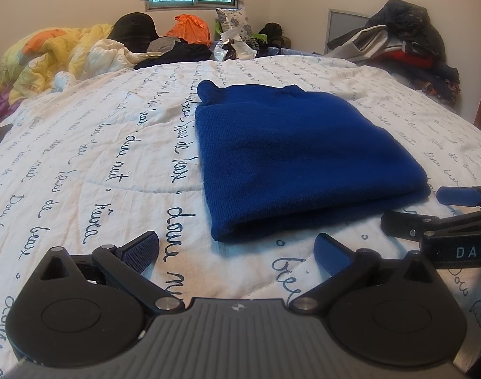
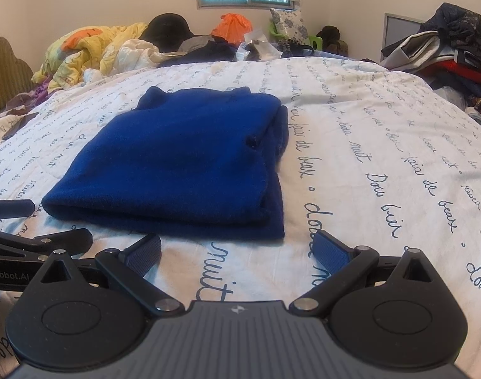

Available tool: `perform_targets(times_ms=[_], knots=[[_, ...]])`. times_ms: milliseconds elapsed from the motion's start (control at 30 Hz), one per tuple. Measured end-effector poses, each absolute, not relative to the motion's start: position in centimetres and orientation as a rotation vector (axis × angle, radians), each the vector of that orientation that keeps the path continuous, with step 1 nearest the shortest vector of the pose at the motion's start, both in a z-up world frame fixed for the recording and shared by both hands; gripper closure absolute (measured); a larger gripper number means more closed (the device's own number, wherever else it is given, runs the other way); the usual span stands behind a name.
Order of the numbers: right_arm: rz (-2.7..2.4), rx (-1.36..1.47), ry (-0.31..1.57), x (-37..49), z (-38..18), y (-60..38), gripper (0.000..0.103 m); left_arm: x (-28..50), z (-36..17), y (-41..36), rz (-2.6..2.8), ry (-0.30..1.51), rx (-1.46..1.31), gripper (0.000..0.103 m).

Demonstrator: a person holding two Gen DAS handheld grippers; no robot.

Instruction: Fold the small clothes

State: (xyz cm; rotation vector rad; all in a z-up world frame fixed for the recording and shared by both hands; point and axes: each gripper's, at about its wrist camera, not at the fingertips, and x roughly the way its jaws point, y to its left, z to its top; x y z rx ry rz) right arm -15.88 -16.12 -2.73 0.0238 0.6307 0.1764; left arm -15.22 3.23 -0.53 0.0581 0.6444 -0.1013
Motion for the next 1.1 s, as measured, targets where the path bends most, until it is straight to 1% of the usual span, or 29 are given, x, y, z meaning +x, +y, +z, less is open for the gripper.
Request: perform_targets(times_ms=[1100], knots=[[0.166,0.002,0.636,-15.84,-2.81,-15.73,0.0,-15.23,-0.55,3.25,-0.102,0.644,0.058,0.0]])
